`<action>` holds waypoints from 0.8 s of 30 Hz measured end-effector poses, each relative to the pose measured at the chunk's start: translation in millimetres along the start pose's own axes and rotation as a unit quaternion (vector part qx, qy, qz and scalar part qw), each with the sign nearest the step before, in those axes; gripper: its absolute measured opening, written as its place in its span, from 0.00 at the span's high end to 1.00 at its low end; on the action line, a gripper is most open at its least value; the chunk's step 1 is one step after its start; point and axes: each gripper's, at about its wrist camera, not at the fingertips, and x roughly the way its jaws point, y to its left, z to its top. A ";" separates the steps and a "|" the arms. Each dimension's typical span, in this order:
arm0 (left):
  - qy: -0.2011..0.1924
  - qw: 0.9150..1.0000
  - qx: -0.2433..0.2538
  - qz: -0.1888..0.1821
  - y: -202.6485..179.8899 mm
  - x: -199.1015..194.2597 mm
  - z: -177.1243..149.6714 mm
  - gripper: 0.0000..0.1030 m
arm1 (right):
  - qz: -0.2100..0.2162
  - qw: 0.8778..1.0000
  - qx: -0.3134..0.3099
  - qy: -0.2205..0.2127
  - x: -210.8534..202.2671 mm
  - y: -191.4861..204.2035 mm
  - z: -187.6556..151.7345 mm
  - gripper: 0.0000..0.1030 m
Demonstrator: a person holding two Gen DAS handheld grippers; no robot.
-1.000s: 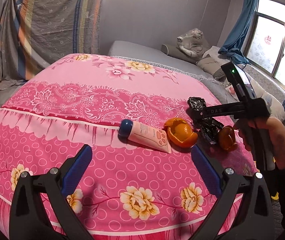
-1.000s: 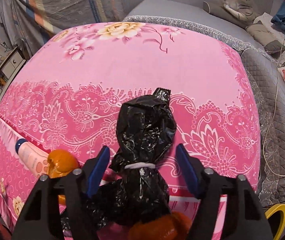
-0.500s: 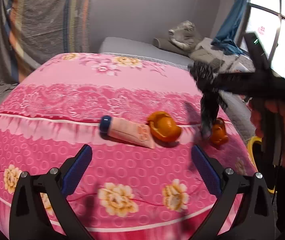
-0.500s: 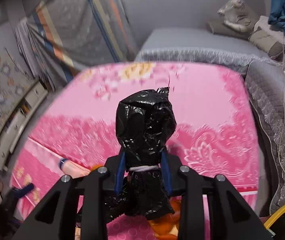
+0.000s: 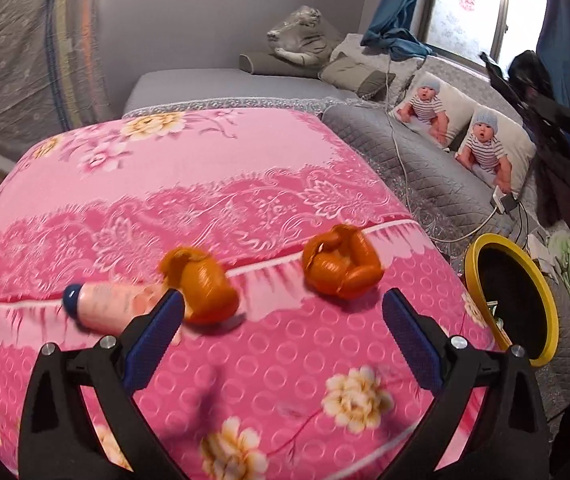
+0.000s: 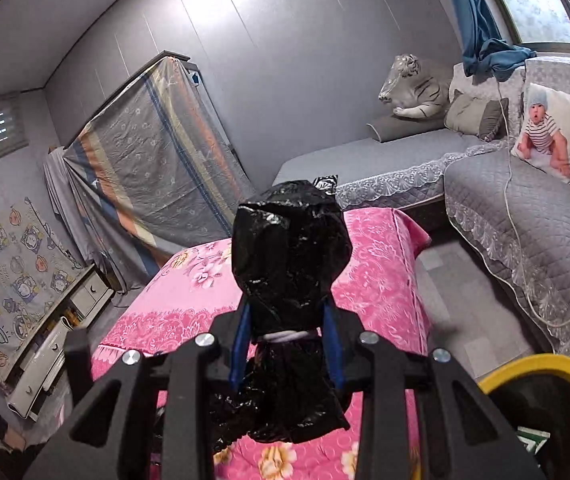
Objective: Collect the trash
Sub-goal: 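Lower the left gripper onto the orange peel while the right holds the black bag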
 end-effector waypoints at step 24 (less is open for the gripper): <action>0.082 0.996 0.041 0.017 -34.3 104.8 29.0 0.23 | 0.016 0.999 0.049 -0.001 -25.3 -34.2 -49.7 0.71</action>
